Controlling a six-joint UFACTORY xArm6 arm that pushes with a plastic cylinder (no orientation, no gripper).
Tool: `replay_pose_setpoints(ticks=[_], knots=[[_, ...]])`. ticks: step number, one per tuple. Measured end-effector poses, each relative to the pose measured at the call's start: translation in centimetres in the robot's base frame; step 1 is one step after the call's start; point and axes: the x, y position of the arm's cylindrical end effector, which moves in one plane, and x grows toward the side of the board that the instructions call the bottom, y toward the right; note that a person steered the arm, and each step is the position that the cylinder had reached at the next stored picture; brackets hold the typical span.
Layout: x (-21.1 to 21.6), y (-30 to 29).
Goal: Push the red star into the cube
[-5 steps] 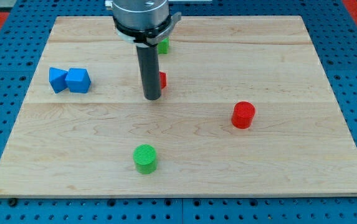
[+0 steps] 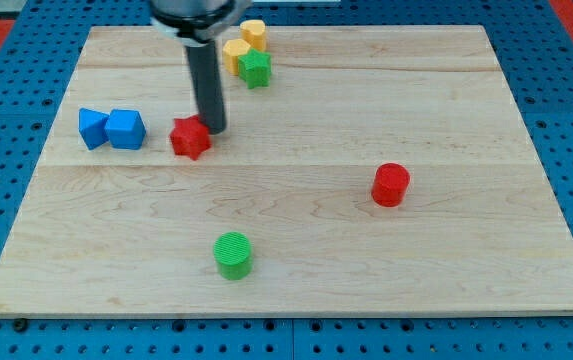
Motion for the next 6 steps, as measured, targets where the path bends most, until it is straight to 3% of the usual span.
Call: replay_pose_setpoints(ticks=[1, 2, 3, 5, 6], knots=[[0.0, -3.1], [2.7, 5.3], [4.5, 1.6], [4.0, -8.6], [5.0, -0.5]])
